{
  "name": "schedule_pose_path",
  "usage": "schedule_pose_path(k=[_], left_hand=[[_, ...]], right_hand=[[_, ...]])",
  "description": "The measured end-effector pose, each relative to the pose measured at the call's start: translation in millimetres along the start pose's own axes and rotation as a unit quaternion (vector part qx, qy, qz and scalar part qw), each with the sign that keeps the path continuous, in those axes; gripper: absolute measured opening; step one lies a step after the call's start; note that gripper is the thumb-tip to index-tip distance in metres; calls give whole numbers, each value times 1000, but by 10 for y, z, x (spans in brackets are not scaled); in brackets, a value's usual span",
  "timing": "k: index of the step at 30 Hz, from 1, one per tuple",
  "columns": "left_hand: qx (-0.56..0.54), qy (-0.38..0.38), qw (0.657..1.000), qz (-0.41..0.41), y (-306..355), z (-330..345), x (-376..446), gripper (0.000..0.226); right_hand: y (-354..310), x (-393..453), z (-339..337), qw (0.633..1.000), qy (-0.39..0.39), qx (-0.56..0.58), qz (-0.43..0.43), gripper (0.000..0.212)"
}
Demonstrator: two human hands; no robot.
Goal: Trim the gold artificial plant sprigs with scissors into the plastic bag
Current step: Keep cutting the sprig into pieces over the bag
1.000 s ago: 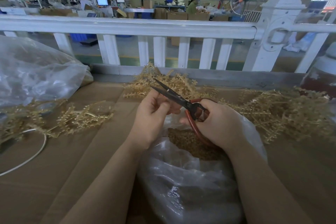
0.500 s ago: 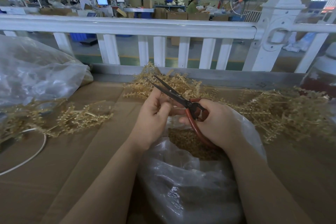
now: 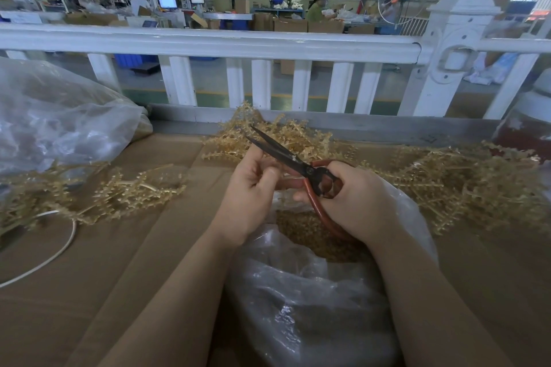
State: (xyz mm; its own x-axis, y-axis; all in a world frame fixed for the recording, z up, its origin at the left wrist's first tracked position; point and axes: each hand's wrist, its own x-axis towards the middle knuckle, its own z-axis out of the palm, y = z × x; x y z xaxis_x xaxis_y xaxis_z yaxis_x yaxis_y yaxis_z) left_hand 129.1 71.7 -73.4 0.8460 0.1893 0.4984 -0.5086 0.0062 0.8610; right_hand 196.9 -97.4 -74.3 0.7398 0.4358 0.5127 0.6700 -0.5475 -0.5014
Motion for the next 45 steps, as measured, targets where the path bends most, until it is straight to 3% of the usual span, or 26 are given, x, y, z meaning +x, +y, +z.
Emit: schedule_pose_path(k=[3, 10, 14, 17, 21, 25, 29, 32, 36, 38, 41, 45], left_hand=[[-20, 21, 1000, -6, -2, -15, 9, 18], [-107, 160, 978, -84, 35, -139, 53, 19], [-149, 184, 966, -101, 74, -160, 86, 24], [-153, 199, 963, -98, 106, -179, 95, 23], [-121, 301, 945, -52, 152, -349, 111, 20], [22, 461, 887, -25, 166, -696, 83, 13], [200, 568, 795, -73, 139, -1021, 28, 9], [293, 597, 737, -121, 126, -1159, 1, 19], [374, 617, 636, -273, 132, -1245, -12, 34], [399, 627, 614, -266, 178, -1158, 0, 44], [486, 566, 654, -126, 219, -932, 22, 53], [582, 331, 742, 17, 76, -562, 8, 31]], right_hand=[[41, -6, 29, 1000, 15, -6, -15, 64], [31, -41, 22, 992, 100, 70, -5, 48], [13, -51, -11, 993, 102, 52, 21, 44], [5, -44, -20, 995, 88, 19, 32, 54], [-7, -36, -30, 996, 78, -15, 46, 56], [-39, -27, -47, 996, 63, -41, 52, 64], [-43, -24, -55, 996, 59, -44, 51, 70], [-34, -14, -35, 995, 66, -53, 44, 72], [9, -15, -6, 995, 66, -74, 32, 70], [28, -14, 1, 994, 61, -84, 30, 68], [27, -6, 6, 994, 62, -87, 30, 72], [34, -17, 7, 994, 53, -89, 40, 69]])
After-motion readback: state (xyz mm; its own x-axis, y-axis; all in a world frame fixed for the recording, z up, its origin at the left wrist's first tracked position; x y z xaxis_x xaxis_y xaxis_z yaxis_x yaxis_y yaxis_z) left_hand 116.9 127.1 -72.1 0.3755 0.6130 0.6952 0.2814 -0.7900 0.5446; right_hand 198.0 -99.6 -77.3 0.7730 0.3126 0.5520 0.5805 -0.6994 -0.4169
